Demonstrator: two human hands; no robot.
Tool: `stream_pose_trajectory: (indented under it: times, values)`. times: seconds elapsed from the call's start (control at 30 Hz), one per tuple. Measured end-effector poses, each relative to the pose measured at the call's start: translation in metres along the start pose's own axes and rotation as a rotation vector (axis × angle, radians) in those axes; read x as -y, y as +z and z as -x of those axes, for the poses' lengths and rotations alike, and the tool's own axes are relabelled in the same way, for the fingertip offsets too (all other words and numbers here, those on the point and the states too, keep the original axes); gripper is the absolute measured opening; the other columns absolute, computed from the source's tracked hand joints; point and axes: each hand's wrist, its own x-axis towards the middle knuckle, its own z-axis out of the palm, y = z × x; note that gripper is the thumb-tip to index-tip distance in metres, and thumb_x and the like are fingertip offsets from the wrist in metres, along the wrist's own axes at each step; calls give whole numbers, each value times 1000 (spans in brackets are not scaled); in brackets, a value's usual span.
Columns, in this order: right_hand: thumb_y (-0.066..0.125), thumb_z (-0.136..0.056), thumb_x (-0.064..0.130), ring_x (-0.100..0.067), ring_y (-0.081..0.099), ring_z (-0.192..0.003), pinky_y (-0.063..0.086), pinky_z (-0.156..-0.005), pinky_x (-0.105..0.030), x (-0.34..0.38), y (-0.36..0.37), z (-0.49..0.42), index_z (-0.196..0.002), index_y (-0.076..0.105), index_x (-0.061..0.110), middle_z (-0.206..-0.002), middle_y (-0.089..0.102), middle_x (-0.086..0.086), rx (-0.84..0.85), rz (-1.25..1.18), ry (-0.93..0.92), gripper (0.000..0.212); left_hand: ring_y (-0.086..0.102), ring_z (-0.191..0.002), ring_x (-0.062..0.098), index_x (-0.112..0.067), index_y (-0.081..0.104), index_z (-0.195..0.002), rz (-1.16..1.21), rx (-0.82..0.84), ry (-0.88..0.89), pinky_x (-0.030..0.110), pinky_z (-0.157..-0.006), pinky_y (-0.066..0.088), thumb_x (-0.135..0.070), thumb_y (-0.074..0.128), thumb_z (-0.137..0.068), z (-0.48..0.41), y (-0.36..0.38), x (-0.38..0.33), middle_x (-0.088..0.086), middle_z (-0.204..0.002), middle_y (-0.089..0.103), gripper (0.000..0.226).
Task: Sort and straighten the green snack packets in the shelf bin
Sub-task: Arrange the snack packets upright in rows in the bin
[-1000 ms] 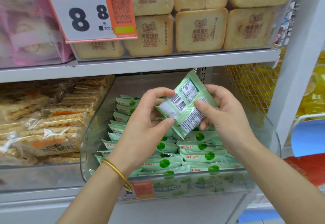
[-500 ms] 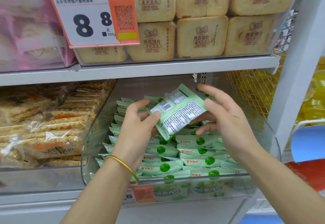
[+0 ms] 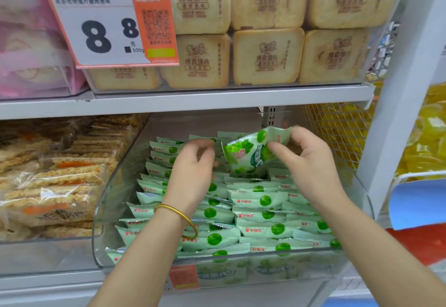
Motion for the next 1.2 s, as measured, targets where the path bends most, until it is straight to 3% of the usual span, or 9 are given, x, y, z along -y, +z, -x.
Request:
stream_pose_trajectory:
  times: [0.17, 0.3, 0.4, 0.53, 0.63, 0.83, 0.93, 1.03, 1.2]
  values:
    - [63, -88, 20, -28, 57, -75, 48, -73, -47, -6, 0, -2, -82, 57, 11, -75, 62, -4, 2, 270, -108, 13, 55, -74, 6, -20, 54, -121, -179, 23, 84, 33, -77, 54, -10, 47, -95, 1, 1, 6, -5, -114, 57, 28]
    - [63, -88, 16, -32, 53, -77, 41, -76, -46, 2, 1, -1, -79, 51, 23, -64, 47, 15, 42, 502, -244, 16, 50, -85, -4, -19, 53, -123, -248, 33, 117, 1, -65, 39, -10, 47, -95, -1, 1, 8, -7, -118, 53, 29]
    - [69, -81, 8, -35, 54, -81, 38, -72, -44, 5, 8, -2, -87, 64, 12, -71, 66, -2, 76, 689, -325, 9, 50, -93, 2, -20, 53, -124, -267, 44, 118, 8, -70, 36, -10, 47, -96, 0, 1, 8, -6, -122, 52, 30]
    - [84, -46, -7, -30, 54, -67, 28, -60, -32, 6, 19, -6, -72, 64, 15, -54, 61, 1, 52, 939, -400, 39, 49, -99, 4, -20, 52, -125, -281, 50, 126, 16, -79, 38, -10, 47, -96, 0, 1, 9, -4, -125, 53, 31]
    - [77, -34, -16, -32, 55, -66, 27, -58, -33, 9, 24, -9, -67, 64, 14, -48, 57, -1, 97, 987, -460, 46, 50, -101, 5, -20, 52, -125, -284, 53, 125, 18, -81, 37, -9, 48, -95, -1, 1, 10, -3, -126, 53, 31]
    - [54, -75, -11, -26, 46, -96, 26, -71, -32, 19, 30, -15, -93, 50, 23, -75, 49, 3, 304, 977, -408, 39, 50, -102, 6, -20, 52, -125, -285, 61, 133, 19, -85, 38, -9, 47, -95, -3, 1, 12, -2, -126, 53, 32]
    - [54, -83, -5, -24, 51, -85, 31, -65, -30, 11, 29, -17, -85, 38, 26, -74, 49, 4, 351, 928, -318, 35, 50, -99, 4, -21, 52, -124, -287, 57, 135, 19, -83, 37, -8, 46, -95, -3, 2, 13, -3, -126, 52, 32]
    - [57, -84, -1, -25, 53, -75, 37, -58, -30, 5, 20, -19, -86, 45, 24, -72, 53, 3, 316, 892, -301, 28, 50, -98, 3, -21, 52, -124, -312, 59, 152, 18, -83, 38, -6, 45, -95, -4, 2, 13, -2, -126, 52, 33]
    - [52, -76, -9, -24, 45, -67, 26, -53, -27, 15, 30, -12, -85, 42, 24, -61, 37, 5, 390, 983, -346, 36, 50, -99, 5, -19, 52, -125, -387, 57, 191, 18, -88, 38, -3, 45, -93, -7, 2, 15, 0, -126, 52, 36]
